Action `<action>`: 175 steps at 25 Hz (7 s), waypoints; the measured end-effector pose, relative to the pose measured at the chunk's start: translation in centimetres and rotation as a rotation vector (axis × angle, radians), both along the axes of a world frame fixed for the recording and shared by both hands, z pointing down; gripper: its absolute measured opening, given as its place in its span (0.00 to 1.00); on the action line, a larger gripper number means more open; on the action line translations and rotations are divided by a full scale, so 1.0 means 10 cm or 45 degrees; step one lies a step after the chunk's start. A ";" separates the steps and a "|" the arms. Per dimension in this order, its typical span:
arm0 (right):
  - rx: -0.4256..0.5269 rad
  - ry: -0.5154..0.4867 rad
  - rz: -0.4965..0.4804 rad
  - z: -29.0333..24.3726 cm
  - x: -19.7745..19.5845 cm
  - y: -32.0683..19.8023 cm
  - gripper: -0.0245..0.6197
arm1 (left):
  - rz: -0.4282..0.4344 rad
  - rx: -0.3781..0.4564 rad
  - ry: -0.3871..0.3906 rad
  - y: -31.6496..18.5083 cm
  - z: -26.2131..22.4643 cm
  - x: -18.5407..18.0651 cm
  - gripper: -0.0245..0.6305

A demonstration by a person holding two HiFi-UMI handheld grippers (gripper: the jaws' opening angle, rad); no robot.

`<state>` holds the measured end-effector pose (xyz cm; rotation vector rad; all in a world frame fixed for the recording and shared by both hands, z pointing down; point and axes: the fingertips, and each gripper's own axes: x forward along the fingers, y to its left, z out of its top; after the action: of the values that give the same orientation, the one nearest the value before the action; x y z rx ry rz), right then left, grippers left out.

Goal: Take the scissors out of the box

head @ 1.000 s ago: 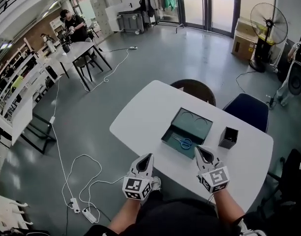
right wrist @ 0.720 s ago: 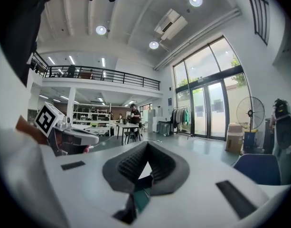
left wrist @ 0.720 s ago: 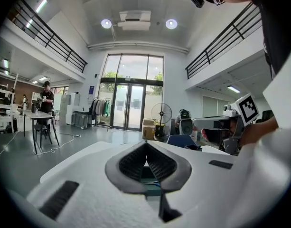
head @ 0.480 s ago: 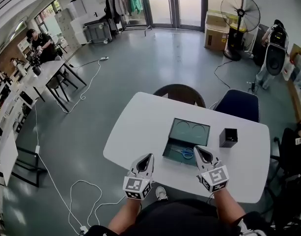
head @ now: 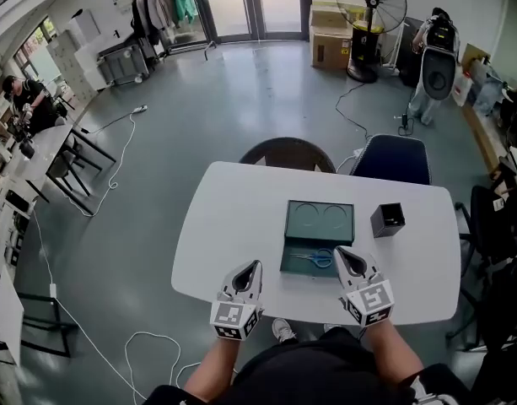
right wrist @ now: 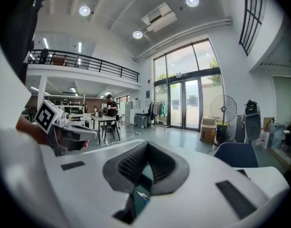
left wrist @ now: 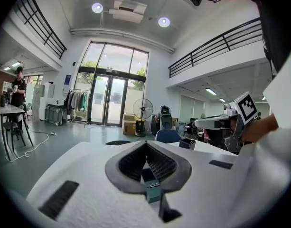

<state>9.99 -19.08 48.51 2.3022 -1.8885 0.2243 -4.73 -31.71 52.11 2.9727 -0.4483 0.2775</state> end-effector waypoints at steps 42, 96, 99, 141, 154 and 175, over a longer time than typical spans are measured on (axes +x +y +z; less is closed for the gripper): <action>-1.222 0.326 -0.829 2.51 0.13 -0.28 0.25 | -0.143 -0.106 -0.153 -0.14 0.56 0.41 0.05; -1.341 0.349 -0.908 2.82 0.05 -0.35 0.18 | -0.173 -0.112 -0.134 -0.04 0.58 0.19 0.05; -1.305 0.356 -0.890 2.76 0.05 -0.34 0.18 | -0.178 -0.109 -0.132 -0.03 0.56 0.18 0.05; -0.013 0.118 -0.187 0.11 0.32 -0.27 0.18 | -0.101 -0.029 -0.053 0.14 0.10 0.54 0.05; 0.186 0.059 0.045 -0.27 0.57 0.06 0.18 | -0.051 -0.004 -0.020 0.24 -0.05 0.74 0.05; 0.287 0.129 0.282 -0.53 1.11 0.61 0.18 | 0.041 0.029 0.013 0.33 -0.10 1.05 0.05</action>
<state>21.05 -12.97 43.19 2.6162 -1.6866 -0.0844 5.76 -28.40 51.12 3.0046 -0.4053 0.2617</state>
